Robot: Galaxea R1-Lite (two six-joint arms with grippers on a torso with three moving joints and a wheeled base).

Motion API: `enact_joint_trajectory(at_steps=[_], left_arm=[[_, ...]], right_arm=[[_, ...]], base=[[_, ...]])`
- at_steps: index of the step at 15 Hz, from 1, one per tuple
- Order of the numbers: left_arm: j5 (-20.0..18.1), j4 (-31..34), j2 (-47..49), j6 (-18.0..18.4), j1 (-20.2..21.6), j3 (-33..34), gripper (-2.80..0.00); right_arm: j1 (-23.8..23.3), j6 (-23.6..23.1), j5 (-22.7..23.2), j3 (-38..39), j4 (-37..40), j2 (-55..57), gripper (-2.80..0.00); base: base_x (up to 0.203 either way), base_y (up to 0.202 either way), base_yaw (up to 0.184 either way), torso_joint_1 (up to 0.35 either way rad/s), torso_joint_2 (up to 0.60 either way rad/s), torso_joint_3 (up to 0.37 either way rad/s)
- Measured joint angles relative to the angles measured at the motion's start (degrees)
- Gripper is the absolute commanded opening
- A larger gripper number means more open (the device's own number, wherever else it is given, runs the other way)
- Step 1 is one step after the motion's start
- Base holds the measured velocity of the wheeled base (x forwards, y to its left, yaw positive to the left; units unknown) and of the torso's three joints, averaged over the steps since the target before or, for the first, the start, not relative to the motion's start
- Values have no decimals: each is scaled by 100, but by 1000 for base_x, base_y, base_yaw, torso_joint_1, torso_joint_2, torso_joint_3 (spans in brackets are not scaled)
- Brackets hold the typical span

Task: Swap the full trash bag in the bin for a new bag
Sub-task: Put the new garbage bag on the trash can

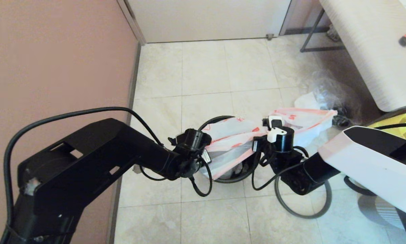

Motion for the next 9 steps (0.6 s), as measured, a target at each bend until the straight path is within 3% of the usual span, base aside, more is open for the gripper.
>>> enact_joint_trajectory(at_steps=[6,9], left_arm=[[40,-176,48,1,44,-135,-280],[48,-179,72,-18,49,-199,-280]], right_arm=[[101,314,6,1441,-41,-316,-280],[254,436,115,1590,-12,-258,-280]], base=[[0,0,0,0,0,0],[0,0,0,0,0,0]])
